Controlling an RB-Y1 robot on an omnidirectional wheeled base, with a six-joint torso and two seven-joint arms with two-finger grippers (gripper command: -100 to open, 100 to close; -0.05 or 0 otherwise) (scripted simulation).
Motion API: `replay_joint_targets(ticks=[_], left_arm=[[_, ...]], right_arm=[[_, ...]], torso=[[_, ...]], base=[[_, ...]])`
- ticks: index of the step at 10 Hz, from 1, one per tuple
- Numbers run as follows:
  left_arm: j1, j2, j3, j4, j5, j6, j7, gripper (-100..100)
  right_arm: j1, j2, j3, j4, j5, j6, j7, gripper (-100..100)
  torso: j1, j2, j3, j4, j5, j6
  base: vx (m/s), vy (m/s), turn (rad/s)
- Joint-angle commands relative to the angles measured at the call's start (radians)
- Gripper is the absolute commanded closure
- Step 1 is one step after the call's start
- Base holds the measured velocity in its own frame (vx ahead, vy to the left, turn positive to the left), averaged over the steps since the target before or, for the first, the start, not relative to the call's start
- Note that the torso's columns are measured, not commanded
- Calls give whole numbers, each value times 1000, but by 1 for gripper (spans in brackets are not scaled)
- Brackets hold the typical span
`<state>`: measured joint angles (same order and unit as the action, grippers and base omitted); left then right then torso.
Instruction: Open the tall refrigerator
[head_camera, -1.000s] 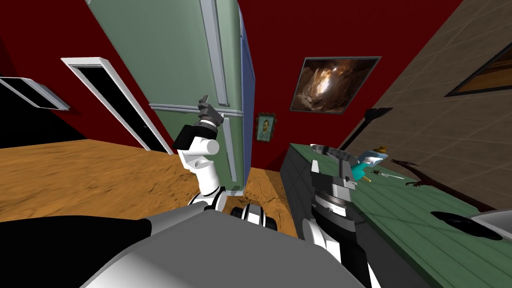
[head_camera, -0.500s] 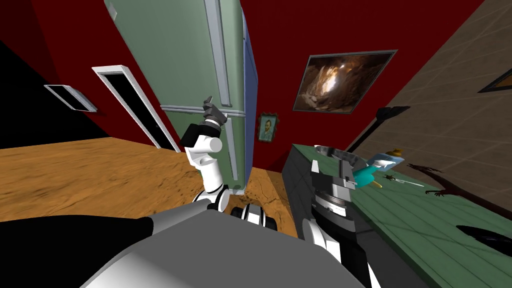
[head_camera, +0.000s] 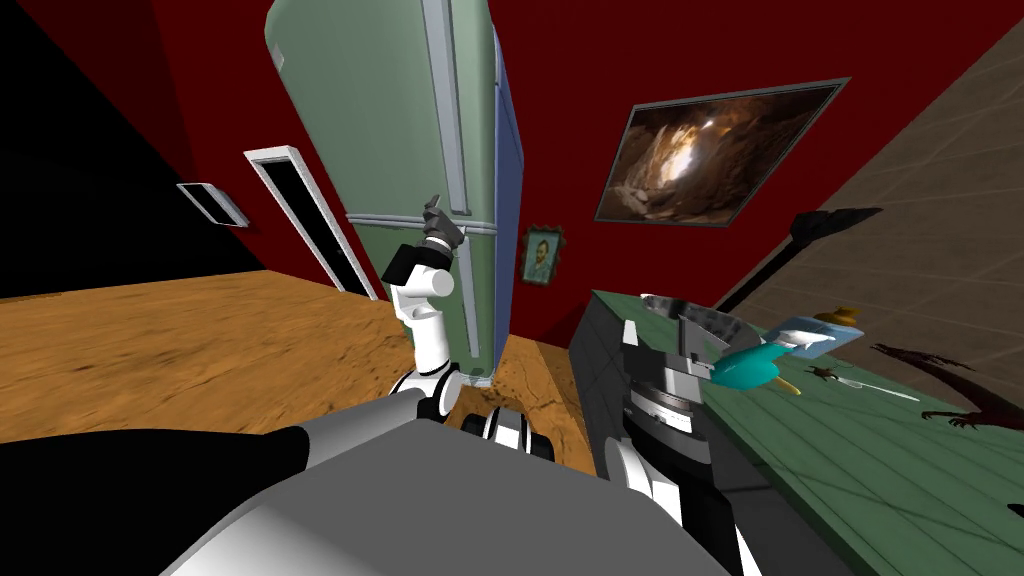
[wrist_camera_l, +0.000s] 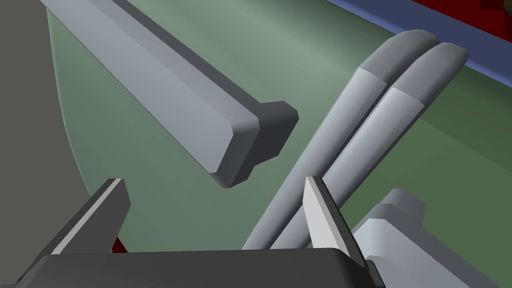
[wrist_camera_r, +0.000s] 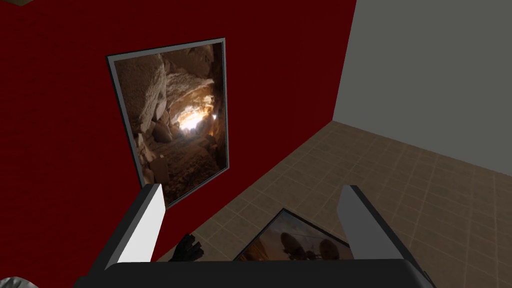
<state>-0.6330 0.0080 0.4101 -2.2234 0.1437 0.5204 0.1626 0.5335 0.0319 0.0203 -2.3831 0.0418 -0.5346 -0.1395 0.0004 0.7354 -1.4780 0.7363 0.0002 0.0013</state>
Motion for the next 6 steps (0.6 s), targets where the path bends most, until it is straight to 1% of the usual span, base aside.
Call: replay_joint_targets(ticks=[1,2,3,4,5,6], left_arm=[[-31,16,-2,69,28,-19,-4,-100],[-57,27,-6,99,50,-41,-9,-100],[-57,27,-6,121,50,-41,-9,-100],[-83,39,-11,155,73,-62,-14,-100],[-83,39,-11,174,73,-62,-14,-100],[-109,50,-15,206,95,-83,-19,-100]], right_arm=[[0,0,0,0,0,0,0,0],[0,0,0,0,0,0,0,0],[0,0,0,0,0,0,0,0],[0,0,0,0,0,0,0,0],[0,0,0,0,0,0,0,0],[0,0,0,0,0,0,0,0]], torso=[[0,0,0,0,0,-1],[-1,0,0,0,0,0],[-1,0,0,0,0,0],[-1,0,-1,1,-1,0],[-1,-1,-1,1,-1,-1],[-1,-1,0,0,0,0]], base=[[-10,-30,85],[-18,-31,153],[-15,-31,99],[-12,-32,179],[-4,-29,98],[-14,-31,211]])
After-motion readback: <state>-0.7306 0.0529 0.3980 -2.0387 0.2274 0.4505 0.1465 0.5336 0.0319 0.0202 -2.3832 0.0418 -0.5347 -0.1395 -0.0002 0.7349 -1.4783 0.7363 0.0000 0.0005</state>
